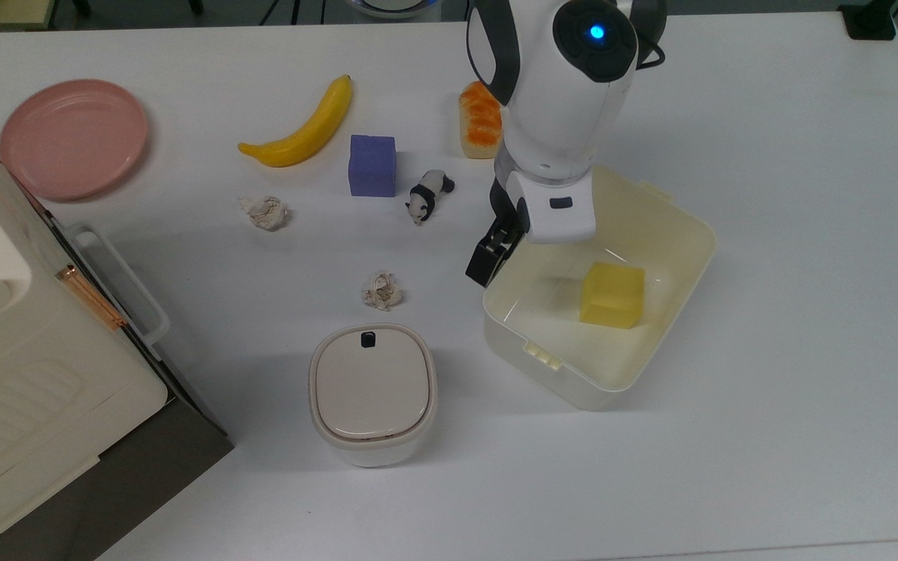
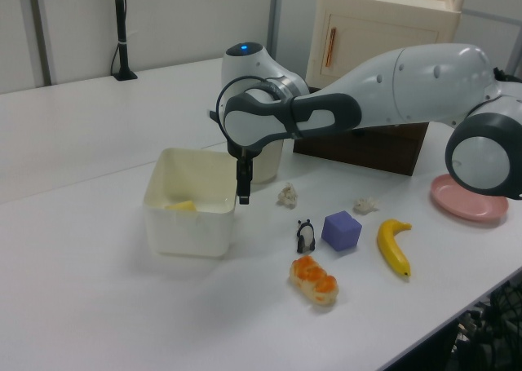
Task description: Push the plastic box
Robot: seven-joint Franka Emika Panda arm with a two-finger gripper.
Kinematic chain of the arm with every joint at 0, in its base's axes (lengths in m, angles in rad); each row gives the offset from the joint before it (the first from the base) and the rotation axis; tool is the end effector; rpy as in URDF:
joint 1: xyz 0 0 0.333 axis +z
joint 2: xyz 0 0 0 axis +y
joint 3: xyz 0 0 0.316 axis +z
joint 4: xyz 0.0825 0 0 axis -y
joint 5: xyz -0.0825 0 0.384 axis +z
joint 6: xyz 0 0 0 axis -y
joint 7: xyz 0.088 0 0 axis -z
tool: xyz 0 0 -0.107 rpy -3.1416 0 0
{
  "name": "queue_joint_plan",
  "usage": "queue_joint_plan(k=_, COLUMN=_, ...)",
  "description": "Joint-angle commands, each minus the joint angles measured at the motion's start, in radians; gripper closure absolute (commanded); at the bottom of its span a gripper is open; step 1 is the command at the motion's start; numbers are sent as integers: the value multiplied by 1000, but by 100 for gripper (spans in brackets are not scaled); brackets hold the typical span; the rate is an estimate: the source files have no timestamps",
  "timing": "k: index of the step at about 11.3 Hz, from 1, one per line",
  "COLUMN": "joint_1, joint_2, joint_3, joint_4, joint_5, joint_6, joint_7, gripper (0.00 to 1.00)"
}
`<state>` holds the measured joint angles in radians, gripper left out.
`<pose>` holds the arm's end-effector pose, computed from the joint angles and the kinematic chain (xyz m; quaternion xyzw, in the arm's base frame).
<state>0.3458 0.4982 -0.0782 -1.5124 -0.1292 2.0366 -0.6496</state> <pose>0.6719 0.1853 0.3792 0.8788 0.4709 -0.0013 0.0778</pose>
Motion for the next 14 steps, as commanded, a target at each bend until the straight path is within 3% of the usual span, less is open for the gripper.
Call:
queue_joint_plan(k=1, joint_1=10, joint_2=7, joint_3=-12, joint_4=15, joint_5=-35, joint_6=14, joint_7=13, gripper=0)
queue_joint_plan(k=8, joint_1=-82, joint_2=-127, joint_3=-3, joint_4=-19, joint_5=-17, joint_6=-156, joint_7=54, gripper=0)
queue_joint_plan(k=12, joint_1=-125, joint_2=-171, joint_3=11, joint_4=-19, joint_5=-17, joint_6=-233, joint_7=552, gripper=0)
queue_joint_plan(k=14, joint_1=-175, joint_2=-226, joint_3=12, joint_4=-22, joint_5=11, joint_6=-234, joint_7=671, gripper=0)
